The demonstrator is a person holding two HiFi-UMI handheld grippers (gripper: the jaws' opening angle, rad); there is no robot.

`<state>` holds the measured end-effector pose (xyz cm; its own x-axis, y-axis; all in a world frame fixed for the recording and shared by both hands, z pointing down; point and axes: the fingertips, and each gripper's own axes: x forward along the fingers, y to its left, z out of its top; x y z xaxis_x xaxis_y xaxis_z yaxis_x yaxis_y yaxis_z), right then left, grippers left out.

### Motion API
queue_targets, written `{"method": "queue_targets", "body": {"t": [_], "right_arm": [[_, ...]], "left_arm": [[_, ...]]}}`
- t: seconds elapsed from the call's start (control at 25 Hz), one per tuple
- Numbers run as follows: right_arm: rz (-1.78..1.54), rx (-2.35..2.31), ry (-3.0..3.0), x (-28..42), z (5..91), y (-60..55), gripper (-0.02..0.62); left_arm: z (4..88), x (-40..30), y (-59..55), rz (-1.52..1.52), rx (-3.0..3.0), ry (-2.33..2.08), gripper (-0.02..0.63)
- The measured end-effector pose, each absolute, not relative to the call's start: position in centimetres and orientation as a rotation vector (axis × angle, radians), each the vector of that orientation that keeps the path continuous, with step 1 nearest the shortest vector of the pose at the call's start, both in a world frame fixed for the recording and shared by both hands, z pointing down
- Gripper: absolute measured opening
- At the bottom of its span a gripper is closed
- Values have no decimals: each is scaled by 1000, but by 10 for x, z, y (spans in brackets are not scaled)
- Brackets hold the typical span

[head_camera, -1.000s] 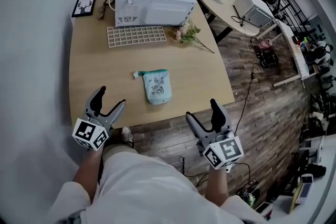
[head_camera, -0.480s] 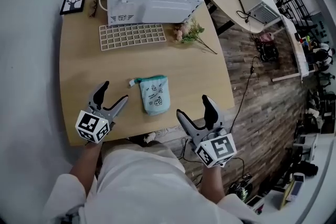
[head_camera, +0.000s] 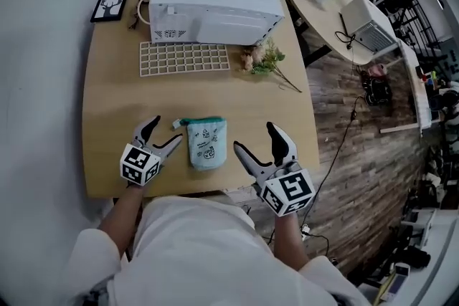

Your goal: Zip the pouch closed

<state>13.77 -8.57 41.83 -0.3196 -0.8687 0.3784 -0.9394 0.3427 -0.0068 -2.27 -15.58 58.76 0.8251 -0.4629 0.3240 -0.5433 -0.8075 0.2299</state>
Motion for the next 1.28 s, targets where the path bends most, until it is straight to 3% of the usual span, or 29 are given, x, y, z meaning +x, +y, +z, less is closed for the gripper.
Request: {"method": "queue_targets", "body": {"t": [0.48,0.64,1.12,1.28], "right_arm": [[352,1468,-2334,143,438,-110,371],[371,1474,-2331,148,443,-110,370],[403,1493,-2352,154,449,-116,367],[422,1458,-2385,148,449,-117,367]], "left_arm": [[663,6,-177,708,2640,-709,287],[687,7,-179,849,2625,-699,214],[697,7,-182,929,2531,-678,48],[684,7,-184,737,2470,-680,31]]}}
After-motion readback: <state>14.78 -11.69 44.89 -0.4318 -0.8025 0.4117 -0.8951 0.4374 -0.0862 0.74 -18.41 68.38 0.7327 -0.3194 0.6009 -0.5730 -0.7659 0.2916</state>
